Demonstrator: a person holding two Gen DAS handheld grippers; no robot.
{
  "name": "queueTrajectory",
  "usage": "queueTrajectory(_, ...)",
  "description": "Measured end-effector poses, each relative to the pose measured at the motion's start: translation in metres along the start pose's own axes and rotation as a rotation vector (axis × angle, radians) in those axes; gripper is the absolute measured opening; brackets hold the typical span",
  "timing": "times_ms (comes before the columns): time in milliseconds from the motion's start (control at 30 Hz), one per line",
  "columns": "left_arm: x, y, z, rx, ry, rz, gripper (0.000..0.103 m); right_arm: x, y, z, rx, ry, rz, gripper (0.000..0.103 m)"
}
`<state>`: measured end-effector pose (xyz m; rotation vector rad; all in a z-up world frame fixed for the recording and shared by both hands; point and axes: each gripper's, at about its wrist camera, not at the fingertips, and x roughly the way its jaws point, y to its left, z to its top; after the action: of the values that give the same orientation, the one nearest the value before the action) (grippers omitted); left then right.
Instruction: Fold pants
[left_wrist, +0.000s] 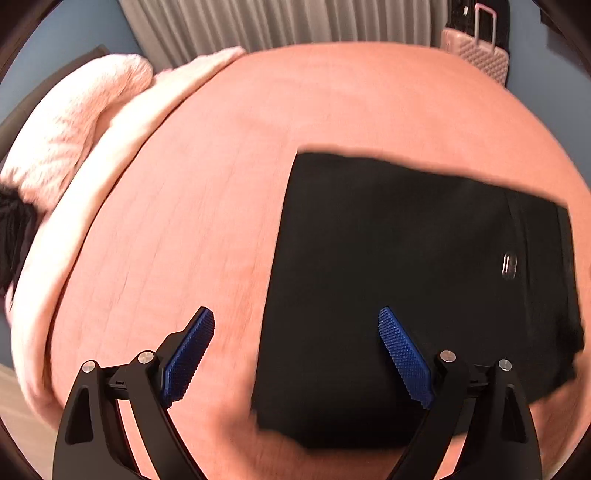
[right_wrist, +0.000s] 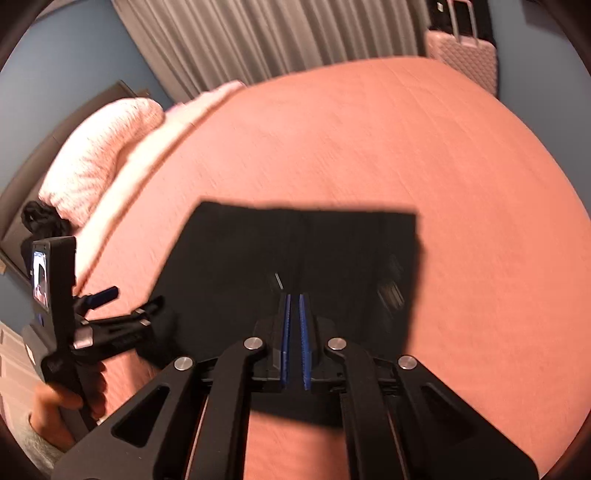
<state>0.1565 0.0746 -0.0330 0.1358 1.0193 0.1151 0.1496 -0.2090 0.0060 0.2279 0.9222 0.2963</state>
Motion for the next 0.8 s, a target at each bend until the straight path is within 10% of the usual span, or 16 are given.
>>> queueTrajectory(200,0.071,-0.022,0.044,0.048,0.095,-0.016,0.093,0.089,-0.019,0.019,-0.048,0.117,-0.079,0.0)
queueTrajectory(300,0.081,0.004,0.05,-0.019,0.068,-0.032,0.098,0.063,-0.053,0.017,0.12,0.07,-0.033,0.0)
queueTrajectory(433,0.061,0.069,0.044,-0.164,0.055,-0.049,0.096,0.006,-0.089,-0.013,0.213,0.043,-0.029,0.022)
queueTrajectory(533,0.054,0.094,0.01,-0.252,0.119,-0.285,0.097,-0.001,-0.109,-0.044,0.285,0.078,0.05,0.083)
queueTrajectory(633,0.054,0.081,-0.027,-0.261,0.184,-0.466,0.097,0.01,-0.111,-0.065,0.304,0.126,0.134,0.083)
queueTrajectory(800,0.044,0.043,-0.044,-0.136,0.107,-0.355,0.095,0.03,-0.088,-0.074,0.243,0.114,0.139,0.083)
